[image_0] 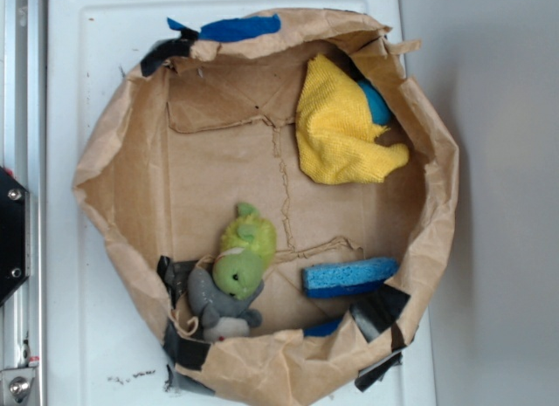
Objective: Grab the yellow cloth.
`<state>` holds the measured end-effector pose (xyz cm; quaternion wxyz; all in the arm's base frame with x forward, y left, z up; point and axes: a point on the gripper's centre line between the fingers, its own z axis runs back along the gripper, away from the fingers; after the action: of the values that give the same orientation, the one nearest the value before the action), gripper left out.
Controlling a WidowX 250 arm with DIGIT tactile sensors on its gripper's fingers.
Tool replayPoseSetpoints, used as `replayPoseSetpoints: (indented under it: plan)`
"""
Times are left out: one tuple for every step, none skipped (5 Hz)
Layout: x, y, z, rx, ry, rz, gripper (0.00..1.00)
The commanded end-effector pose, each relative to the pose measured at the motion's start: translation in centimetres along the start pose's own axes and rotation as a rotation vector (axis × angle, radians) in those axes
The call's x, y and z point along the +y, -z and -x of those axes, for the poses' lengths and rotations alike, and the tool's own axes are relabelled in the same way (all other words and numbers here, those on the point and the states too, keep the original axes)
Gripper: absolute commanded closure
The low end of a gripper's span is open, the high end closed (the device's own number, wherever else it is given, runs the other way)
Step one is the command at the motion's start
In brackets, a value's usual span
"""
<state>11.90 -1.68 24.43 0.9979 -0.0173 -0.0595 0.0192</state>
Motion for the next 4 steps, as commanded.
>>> replayPoseSetpoints:
  plan:
    - [0.0,0.0,0.0,0.000,0.000,0.000,0.00]
    - [0.9,0.5,-0.9,-0.009,-0.047,-0.023,0.00]
    - [2.3,1.1,-1.5,-0.039,-0.103,0.002,0.00]
    - [4.0,2.0,-3.2,-0.153,-0.067,-0.005,0.00]
